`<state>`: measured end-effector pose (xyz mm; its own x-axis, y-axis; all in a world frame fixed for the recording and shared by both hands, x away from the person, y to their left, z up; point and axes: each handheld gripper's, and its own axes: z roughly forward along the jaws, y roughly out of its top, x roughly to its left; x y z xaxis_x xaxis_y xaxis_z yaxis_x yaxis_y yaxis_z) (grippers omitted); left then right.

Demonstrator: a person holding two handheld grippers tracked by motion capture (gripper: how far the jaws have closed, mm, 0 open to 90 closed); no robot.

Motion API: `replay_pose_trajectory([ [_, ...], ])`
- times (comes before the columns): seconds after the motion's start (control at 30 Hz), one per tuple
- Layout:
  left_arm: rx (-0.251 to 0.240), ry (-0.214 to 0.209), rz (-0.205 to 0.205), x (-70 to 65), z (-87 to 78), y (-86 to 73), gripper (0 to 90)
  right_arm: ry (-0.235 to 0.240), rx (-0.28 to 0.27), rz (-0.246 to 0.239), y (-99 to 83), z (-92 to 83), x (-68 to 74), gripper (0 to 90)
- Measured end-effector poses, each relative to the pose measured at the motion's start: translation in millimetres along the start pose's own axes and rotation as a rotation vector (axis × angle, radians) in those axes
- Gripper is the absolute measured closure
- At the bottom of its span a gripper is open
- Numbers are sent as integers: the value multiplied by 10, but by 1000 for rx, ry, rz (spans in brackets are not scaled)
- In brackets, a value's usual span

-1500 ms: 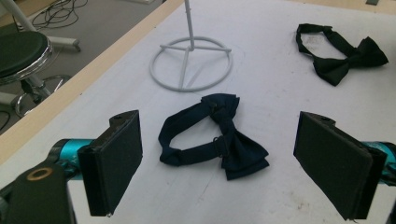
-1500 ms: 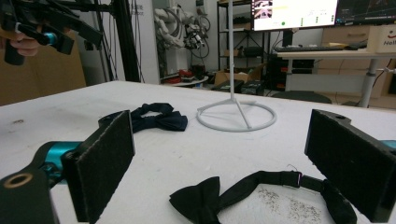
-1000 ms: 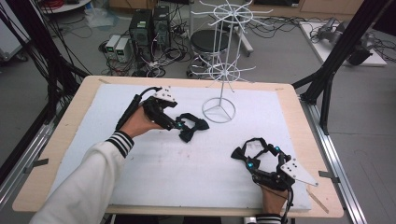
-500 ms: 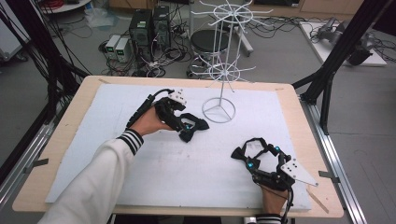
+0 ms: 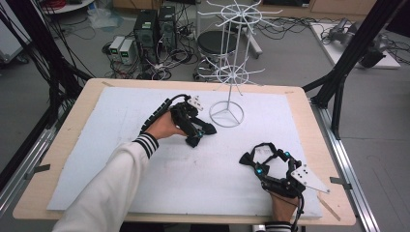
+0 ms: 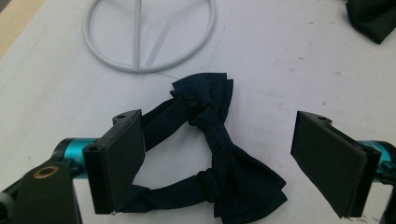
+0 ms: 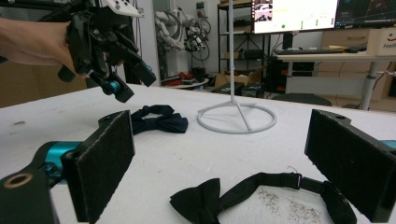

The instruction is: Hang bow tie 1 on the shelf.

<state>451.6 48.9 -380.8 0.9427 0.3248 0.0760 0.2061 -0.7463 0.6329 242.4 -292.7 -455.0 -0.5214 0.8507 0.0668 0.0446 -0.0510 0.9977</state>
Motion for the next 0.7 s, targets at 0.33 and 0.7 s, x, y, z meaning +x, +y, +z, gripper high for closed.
replay_pose_trajectory([
  [0.33,74,15,-1,-4,194,4,216,-2,2,-6,1,1,-1,75],
  [0.7,123,30,-19,-29,315,8,292,-2,-1,-9,0,-1,2,75],
])
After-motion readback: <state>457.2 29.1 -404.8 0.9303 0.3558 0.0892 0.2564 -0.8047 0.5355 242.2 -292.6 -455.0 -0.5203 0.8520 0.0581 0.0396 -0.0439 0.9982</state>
